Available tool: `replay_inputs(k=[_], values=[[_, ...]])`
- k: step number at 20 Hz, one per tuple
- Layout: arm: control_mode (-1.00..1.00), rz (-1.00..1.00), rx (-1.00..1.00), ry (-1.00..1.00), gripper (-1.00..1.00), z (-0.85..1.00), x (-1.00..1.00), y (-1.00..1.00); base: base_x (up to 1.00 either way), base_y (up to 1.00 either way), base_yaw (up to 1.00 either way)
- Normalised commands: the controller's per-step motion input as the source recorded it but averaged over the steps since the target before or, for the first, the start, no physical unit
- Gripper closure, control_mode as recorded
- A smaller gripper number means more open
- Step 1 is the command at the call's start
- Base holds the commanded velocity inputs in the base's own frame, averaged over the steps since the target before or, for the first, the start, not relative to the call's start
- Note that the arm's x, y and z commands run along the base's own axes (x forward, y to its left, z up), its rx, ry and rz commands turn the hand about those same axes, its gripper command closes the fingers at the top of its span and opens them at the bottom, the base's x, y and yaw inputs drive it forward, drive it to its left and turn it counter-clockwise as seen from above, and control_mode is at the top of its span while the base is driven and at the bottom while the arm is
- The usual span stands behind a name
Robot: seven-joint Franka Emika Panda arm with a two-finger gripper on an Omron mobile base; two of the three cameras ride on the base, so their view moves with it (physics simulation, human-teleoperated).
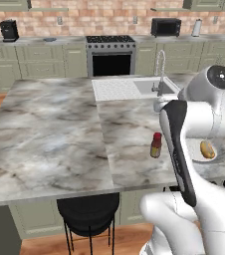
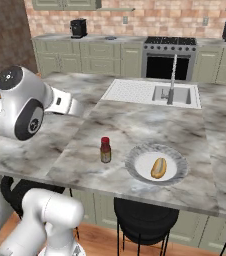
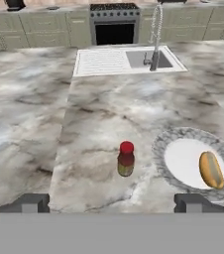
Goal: Move the hot dog bun to the plate on the dining table and place the condiment next to that plate. Then navigate to the fridge and take the sausage and place it on the plate as well.
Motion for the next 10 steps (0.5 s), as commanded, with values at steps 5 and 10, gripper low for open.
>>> replay_inputs(k=[5, 10], values=[[-1.00, -0.20, 0.03, -0.12, -1.00, -0.23, -0.95, 0.00, 0.00, 0.00, 0.00], [-1.00, -0.09, 0.04, -0.04, -1.00, -0.02, -0.61, 0.00, 0.00, 0.00, 0.00]])
